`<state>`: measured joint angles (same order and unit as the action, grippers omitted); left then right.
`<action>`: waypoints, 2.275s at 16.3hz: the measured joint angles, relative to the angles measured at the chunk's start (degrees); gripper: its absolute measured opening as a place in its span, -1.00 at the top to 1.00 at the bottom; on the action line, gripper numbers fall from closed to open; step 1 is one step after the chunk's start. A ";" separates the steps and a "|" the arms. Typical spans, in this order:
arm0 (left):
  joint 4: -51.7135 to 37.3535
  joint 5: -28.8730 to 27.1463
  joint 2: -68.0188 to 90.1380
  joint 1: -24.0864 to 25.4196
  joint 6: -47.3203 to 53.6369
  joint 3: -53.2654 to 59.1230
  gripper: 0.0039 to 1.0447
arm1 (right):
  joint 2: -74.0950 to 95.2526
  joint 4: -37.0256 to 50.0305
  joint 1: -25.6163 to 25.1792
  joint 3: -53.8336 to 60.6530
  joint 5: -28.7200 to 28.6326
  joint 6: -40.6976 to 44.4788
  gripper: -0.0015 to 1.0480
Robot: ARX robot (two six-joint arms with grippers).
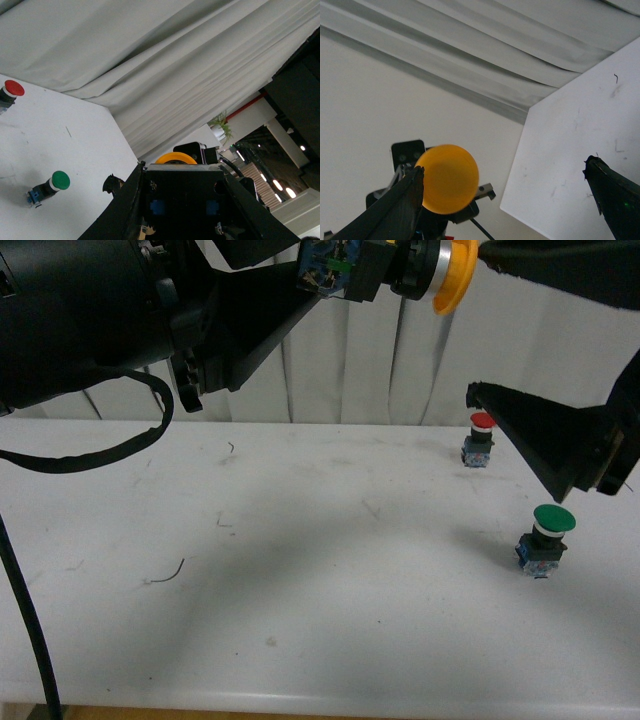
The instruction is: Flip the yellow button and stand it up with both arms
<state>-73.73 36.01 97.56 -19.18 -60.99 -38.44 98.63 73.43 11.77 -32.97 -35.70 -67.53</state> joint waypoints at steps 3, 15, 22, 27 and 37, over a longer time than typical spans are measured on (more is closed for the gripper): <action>0.20 0.76 0.00 -0.26 0.20 0.37 0.32 | 0.09 0.33 2.73 -3.08 0.48 -2.56 -0.87; 0.17 0.68 0.00 -0.11 0.83 1.46 0.32 | 4.17 0.15 6.64 -7.63 4.13 -7.93 -0.47; 0.20 1.01 0.00 -0.11 -0.07 1.57 0.32 | 4.17 0.52 6.95 -8.22 4.26 -9.57 0.38; 0.26 1.18 0.00 -0.11 0.07 1.60 -0.04 | 4.17 0.28 6.91 -8.22 4.31 -9.14 0.39; 0.17 1.33 -12.09 9.33 2.93 9.55 -0.88 | 4.17 0.04 4.52 -8.20 4.13 -8.90 0.39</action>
<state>-73.56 37.34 85.47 -9.85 -58.06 -28.88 102.80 73.47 16.29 -41.17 -31.57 -76.42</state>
